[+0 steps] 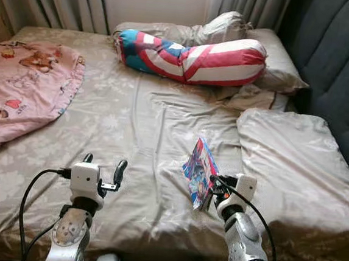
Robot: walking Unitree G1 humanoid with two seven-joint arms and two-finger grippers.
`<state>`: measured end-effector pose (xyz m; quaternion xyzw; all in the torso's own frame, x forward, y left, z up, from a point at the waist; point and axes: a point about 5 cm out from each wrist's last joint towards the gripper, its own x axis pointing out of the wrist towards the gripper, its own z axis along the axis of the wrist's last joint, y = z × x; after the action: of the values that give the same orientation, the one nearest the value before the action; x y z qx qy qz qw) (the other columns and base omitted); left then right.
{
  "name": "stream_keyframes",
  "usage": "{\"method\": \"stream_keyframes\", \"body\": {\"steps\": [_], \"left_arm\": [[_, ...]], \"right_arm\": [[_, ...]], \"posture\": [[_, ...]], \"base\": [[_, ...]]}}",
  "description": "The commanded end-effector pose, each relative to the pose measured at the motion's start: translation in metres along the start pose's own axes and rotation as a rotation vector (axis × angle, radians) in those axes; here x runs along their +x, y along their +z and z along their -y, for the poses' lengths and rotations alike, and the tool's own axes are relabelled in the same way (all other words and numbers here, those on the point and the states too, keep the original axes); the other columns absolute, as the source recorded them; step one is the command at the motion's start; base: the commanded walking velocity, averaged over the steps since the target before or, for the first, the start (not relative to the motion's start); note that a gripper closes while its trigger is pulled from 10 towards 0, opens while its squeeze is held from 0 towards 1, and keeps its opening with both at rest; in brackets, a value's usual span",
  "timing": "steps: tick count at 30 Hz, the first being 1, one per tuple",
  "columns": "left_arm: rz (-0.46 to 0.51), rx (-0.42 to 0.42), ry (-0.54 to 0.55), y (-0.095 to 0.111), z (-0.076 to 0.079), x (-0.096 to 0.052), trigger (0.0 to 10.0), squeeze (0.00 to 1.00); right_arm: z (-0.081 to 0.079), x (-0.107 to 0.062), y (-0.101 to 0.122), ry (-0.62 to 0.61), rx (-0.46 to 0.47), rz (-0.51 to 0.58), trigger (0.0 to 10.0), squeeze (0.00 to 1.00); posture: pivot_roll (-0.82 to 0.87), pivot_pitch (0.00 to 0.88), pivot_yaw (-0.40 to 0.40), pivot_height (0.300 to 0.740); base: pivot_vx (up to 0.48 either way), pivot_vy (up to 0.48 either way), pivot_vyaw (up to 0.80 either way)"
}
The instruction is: Clean up the room
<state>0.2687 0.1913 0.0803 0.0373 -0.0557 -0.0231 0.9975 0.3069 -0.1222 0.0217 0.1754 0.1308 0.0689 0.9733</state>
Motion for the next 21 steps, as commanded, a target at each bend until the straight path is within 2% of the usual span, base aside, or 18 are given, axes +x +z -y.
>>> {"method": "stream_keyframes", "body": {"steps": [1, 5, 8, 21], "left_arm": [[0.0, -0.002, -0.024, 0.0026, 0.0038, 0.0013, 10.0, 0.0], [-0.007, -0.003, -0.028, 0.002, 0.0039, 0.0014, 10.0, 0.0], [-0.01, -0.004, -0.029, 0.0021, 0.0046, 0.0017, 10.0, 0.0], [-0.008, -0.006, -0.034, 0.0033, 0.0046, 0.0033, 10.0, 0.0]], "right_arm": [[0.0003, 0.0072, 0.0202, -0.001, -0.047, 0.075, 10.0, 0.0], [-0.0016, 0.0087, 0.0238, 0.002, -0.069, 0.09, 10.0, 0.0], [-0.0013, 0.0099, 0.0274, -0.013, -0.042, 0.107, 10.0, 0.0], [-0.0082, 0.0099, 0.0245, 0.014, -0.04, 0.11, 10.0, 0.0]], "posture": [[-0.09, 0.089, -0.041, 0.651], [-0.09, 0.087, -0.042, 0.651], [-0.08, 0.085, -0.042, 0.651], [-0.08, 0.076, -0.037, 0.651]], "base": [[0.0, 0.0, 0.0], [0.0, 0.0, 0.0], [0.0, 0.0, 0.0], [0.0, 0.0, 0.0]]}}
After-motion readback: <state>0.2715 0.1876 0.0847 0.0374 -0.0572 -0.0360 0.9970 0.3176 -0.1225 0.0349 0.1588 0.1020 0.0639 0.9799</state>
